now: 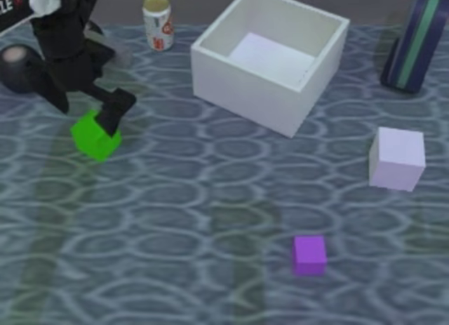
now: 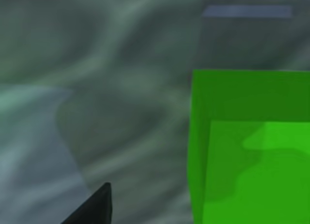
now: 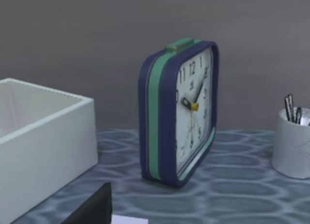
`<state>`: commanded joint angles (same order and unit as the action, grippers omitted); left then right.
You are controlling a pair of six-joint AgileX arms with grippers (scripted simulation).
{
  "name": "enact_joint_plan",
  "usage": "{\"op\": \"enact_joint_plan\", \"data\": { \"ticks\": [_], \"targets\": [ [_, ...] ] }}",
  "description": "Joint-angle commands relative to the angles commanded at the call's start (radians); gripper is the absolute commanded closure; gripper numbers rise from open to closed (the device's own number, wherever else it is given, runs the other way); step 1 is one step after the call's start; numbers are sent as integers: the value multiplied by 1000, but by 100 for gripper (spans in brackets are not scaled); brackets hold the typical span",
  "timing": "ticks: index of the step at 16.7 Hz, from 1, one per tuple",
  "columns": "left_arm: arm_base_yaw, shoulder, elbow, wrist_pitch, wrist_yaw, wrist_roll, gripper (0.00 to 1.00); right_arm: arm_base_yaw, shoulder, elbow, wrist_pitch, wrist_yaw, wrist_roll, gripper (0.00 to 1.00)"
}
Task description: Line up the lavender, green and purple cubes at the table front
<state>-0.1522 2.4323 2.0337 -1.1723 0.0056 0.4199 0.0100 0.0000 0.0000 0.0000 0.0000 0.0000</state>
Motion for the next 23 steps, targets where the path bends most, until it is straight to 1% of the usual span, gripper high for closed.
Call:
{"op": "enact_joint_plan", "data": {
  "ticks": [4, 9, 22, 23],
  "targets": [
    [2, 45, -104, 155, 1, 3, 0, 0, 0, 0, 0, 0, 0, 0],
    [3, 57, -126, 182, 1, 4, 0, 0, 0, 0, 0, 0, 0, 0],
    [3, 57, -126, 182, 1, 4, 98, 0, 0, 0, 0, 0, 0, 0],
    [3, 57, -126, 182, 1, 4, 100, 0, 0, 0, 0, 0, 0, 0]
  ]
}}
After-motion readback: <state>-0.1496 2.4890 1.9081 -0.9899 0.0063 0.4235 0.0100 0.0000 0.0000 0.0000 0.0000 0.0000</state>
